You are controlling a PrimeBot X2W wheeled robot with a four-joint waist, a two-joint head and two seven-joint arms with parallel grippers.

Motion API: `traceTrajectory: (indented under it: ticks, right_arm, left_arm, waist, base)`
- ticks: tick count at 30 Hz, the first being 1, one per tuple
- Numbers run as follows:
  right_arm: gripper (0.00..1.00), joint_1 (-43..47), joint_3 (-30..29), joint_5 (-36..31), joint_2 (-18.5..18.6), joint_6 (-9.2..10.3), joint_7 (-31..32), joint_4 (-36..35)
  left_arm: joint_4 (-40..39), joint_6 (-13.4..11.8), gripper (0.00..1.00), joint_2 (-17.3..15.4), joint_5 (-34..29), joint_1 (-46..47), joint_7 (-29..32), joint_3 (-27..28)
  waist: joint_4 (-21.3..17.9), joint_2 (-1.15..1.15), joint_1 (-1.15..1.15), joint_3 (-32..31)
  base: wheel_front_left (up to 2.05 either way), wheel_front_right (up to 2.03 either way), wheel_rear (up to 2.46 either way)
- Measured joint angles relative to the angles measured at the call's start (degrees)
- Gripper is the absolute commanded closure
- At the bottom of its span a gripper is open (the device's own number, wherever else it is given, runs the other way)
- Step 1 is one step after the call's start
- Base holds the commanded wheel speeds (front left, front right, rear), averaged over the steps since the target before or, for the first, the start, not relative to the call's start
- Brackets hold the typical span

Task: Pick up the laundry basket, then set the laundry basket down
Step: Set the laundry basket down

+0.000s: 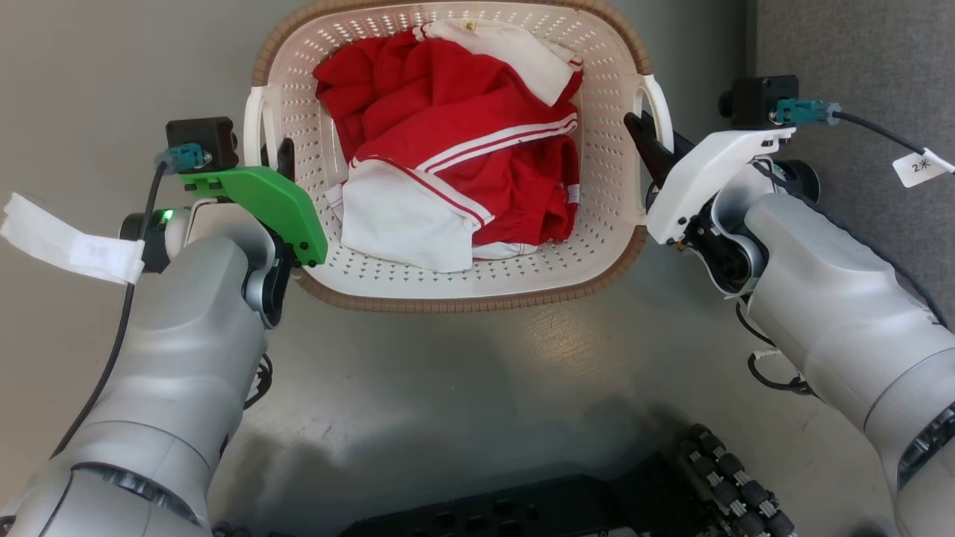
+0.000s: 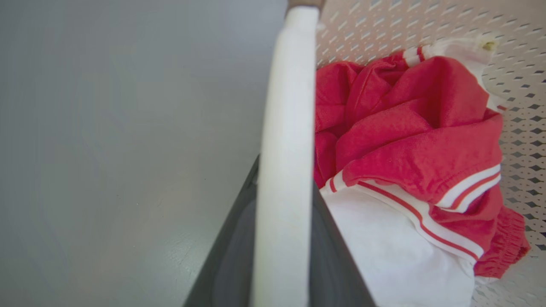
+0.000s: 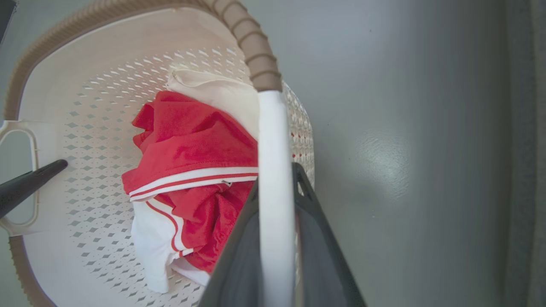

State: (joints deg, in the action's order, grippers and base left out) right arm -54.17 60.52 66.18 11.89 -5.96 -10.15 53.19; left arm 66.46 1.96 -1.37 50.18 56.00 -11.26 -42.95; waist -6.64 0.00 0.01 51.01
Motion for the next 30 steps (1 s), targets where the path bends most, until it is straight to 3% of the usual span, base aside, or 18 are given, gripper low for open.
traceTrajectory:
  ticks: [30]
  right_arm:
    - [1.00,-1.85,2.86,3.03,-0.31,0.00,-1.93,0.70]
  left_arm:
    - [1.58,0.05,1.00,-0.16,-0.11,1.66,-2.00,-1.16]
  waist:
    - [-0.04,0.00,-0.01,4.01]
  base:
    - [0.00,0.00,0.00]
